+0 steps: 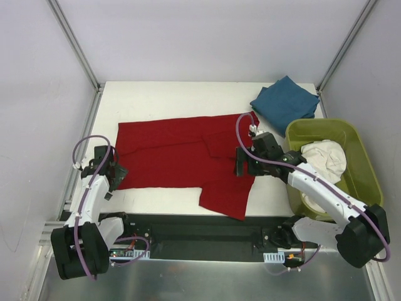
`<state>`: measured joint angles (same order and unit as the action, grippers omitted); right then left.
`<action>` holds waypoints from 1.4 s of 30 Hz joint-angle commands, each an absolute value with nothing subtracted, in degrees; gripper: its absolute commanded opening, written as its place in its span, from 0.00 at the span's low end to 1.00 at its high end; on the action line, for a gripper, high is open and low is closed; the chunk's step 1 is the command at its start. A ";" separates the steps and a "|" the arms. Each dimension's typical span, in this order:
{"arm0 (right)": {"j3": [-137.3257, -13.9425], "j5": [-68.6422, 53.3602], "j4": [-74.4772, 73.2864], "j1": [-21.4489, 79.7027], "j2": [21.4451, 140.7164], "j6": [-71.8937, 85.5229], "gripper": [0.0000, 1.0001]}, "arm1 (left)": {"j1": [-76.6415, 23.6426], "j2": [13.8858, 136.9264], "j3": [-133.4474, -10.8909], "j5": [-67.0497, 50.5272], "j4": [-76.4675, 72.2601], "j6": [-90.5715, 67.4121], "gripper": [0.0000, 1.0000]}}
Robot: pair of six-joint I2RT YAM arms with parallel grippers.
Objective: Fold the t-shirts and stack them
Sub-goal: Grap the side of the flattened tshirt closest away from the robot with both arms
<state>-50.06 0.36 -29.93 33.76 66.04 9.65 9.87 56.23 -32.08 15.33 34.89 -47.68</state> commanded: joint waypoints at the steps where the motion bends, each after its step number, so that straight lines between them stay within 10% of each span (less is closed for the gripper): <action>1: -47.03 5.88 -32.43 35.24 60.04 13.80 0.97 | 10.72 57.20 -31.03 20.38 35.07 -51.68 0.75; 19: -41.22 7.29 -41.04 35.77 49.05 15.38 0.97 | 12.04 71.28 -30.24 14.85 26.46 -49.22 0.53; 26: -40.96 6.25 -44.03 35.86 46.41 15.47 0.97 | 12.04 74.09 -31.11 12.92 25.14 -47.38 0.00; 33: -38.94 -13.35 -39.20 37.61 44.83 12.74 0.97 | 12.04 69.88 -29.97 11.69 23.03 -44.47 0.00; 42: -41.04 -0.36 -41.31 62.38 56.49 17.93 0.97 | 12.04 61.53 -27.16 11.16 21.62 -43.16 0.00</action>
<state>-38.94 -4.40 -41.91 54.70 49.76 14.44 11.73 63.51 -28.12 12.84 22.74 -44.75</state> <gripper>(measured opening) 0.966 0.007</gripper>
